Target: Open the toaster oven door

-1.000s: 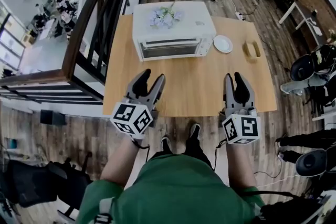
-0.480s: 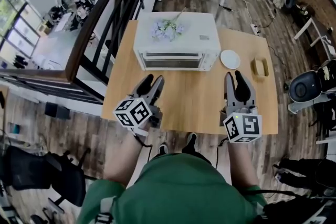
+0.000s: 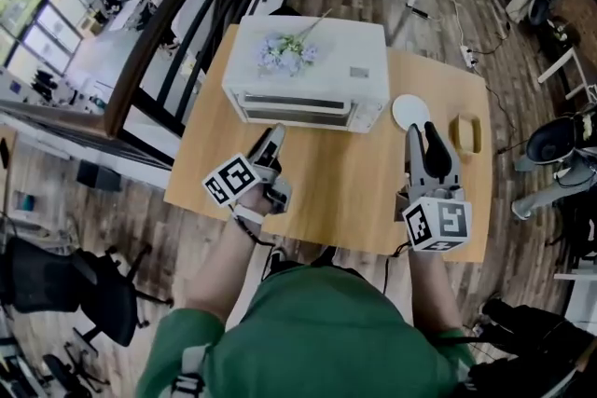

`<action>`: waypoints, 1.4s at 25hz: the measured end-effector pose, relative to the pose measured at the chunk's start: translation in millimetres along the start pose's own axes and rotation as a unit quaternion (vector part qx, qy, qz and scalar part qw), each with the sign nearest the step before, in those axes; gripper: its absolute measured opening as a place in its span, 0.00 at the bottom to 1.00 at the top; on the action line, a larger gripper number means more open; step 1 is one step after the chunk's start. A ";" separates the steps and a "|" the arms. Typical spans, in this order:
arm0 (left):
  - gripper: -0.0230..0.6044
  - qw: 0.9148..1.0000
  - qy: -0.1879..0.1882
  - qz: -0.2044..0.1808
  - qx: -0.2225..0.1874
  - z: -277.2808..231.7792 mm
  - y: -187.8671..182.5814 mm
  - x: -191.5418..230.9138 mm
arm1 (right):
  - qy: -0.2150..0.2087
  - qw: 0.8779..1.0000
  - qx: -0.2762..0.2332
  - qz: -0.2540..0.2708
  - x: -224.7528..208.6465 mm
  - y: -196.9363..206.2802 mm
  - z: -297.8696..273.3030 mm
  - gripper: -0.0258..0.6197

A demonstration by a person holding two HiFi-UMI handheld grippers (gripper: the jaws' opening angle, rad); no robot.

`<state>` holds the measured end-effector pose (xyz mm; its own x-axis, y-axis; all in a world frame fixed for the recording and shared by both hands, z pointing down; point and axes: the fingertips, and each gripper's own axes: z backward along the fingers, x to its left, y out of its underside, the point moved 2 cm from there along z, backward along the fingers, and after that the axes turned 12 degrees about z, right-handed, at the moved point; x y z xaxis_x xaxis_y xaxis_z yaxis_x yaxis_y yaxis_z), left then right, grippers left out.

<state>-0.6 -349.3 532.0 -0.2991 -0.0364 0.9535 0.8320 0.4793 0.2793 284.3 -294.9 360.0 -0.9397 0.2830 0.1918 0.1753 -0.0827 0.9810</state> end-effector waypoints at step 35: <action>0.28 0.992 -0.014 0.122 -0.039 -82.2 -11.7 44.3 | 0.007 0.999 0.026 -0.029 -43.7 32.5 1.1 0.21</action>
<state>14.8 -428.6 580.3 -0.0970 0.0971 0.9905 0.9143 0.4020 0.0501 331.4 -309.0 383.5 -0.9525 0.2728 0.1355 0.1361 -0.0169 0.9906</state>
